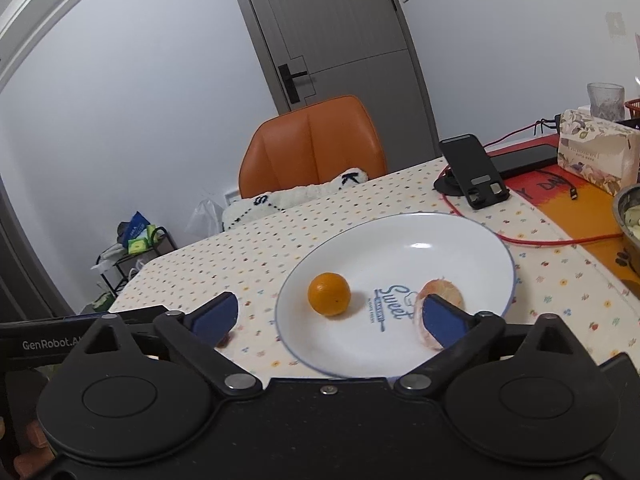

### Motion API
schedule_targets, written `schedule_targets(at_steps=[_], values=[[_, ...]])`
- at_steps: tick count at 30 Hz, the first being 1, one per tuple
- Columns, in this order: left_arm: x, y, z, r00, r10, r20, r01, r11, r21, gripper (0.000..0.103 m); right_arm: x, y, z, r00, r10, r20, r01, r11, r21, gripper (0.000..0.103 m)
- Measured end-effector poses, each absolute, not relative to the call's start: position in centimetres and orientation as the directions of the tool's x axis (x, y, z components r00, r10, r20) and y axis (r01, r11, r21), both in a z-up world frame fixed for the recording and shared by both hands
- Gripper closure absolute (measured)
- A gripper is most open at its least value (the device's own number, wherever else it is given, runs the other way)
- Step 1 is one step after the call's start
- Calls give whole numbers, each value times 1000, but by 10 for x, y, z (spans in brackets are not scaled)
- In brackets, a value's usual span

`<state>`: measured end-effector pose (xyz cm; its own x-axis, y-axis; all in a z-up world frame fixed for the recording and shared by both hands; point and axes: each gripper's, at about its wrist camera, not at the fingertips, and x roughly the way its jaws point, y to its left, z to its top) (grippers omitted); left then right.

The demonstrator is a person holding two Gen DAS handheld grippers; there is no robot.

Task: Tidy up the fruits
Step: 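Move both open tools back from the plate to the fruit cluster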

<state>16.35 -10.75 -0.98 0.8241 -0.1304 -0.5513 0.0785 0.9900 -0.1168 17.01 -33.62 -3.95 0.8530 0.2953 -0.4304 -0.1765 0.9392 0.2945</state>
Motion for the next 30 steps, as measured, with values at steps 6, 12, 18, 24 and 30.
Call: schedule_targets(at_steps=[6, 12, 18, 24, 30], values=[[149, -91, -8, 831, -111, -545, 53, 991, -121, 9, 161, -324, -35, 847, 313, -430, -201, 937, 286, 0], [134, -66, -9, 831, -87, -550, 21, 992, -125, 9, 155, -307, -32, 831, 334, -445, -223, 933, 283, 0], [124, -40, -10, 832, -57, -552, -16, 992, -127, 9, 152, -282, -30, 823, 357, -443, -263, 929, 261, 0], [118, -18, -13, 831, -34, -556, -49, 990, -133, 9, 154, -262, -30, 806, 384, -452, -298, 921, 251, 0], [116, -1, -18, 832, -21, -555, -74, 986, -149, 9, 158, -247, -31, 771, 441, -461, -356, 897, 262, 0]])
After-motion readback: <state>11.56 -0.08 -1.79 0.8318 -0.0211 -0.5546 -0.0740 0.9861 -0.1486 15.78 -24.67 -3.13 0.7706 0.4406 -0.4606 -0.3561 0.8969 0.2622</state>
